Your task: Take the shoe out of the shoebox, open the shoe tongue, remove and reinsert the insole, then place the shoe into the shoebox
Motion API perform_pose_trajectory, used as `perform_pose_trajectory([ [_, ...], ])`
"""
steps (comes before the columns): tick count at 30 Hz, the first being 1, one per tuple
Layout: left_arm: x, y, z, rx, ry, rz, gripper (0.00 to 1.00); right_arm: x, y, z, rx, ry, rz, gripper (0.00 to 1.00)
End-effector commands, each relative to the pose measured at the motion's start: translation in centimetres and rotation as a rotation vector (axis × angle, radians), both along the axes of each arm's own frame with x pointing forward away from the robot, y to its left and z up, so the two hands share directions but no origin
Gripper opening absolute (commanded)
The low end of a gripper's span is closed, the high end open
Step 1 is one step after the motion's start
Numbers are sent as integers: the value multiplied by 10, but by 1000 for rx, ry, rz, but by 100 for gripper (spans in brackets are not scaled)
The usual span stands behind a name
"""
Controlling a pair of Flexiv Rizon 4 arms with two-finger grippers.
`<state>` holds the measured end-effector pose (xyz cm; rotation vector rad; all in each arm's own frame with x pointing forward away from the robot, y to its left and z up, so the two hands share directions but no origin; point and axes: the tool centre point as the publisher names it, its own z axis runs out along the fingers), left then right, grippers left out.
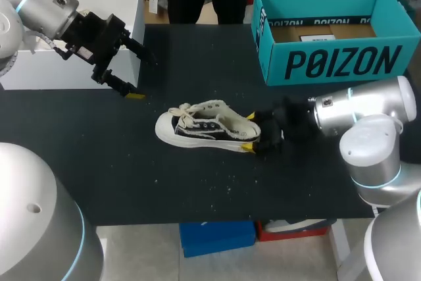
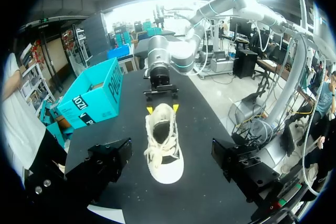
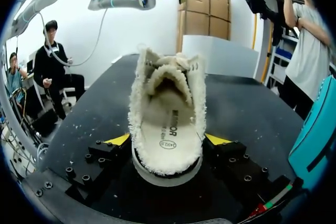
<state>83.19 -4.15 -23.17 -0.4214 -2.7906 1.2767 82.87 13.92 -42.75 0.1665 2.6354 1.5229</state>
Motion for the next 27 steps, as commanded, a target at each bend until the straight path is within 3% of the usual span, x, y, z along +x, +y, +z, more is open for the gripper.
perform_pose_trajectory([
  [1, -3, -11, 2, 131, -1, 98, 100, 0, 2, -1, -3, 1, -2, 0],
  [10, -17, -38, 0, 271, 126, 455, 100, 0, 2, -1, -3, 1, -2, 0],
  [13, -27, -48, -3, 258, 175, 376, 100, 0, 2, -1, -3, 1, -2, 0],
  [26, -27, -48, -3, 258, 175, 376, 100, 0, 2, -1, -3, 1, -2, 0],
  [27, -26, -51, -4, 357, 175, 475, 100, 0, 2, -1, -3, 1, -2, 0],
])
